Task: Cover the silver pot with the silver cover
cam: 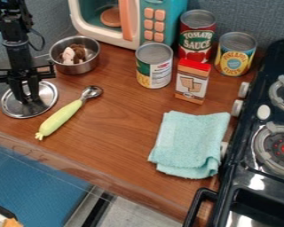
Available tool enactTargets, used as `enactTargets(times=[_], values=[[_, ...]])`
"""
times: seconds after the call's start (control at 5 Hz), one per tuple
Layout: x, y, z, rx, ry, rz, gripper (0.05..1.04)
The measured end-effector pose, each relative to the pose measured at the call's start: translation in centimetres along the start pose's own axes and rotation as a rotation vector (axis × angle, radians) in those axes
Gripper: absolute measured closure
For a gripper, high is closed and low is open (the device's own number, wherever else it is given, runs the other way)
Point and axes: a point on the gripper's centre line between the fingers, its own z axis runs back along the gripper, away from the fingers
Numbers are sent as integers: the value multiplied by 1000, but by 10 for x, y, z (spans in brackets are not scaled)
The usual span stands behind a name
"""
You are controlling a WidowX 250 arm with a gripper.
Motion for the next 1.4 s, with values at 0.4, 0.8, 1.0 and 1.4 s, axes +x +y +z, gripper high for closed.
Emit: enactTargets(times=[0.4, 0.8, 1.0, 1.4], values=[[-2, -2, 1, -16, 0, 3, 811], [0, -20, 30, -76, -37, -22, 811], [4, -25, 42, -93, -47, -18, 811], [24, -53, 66, -126, -69, -42, 811]])
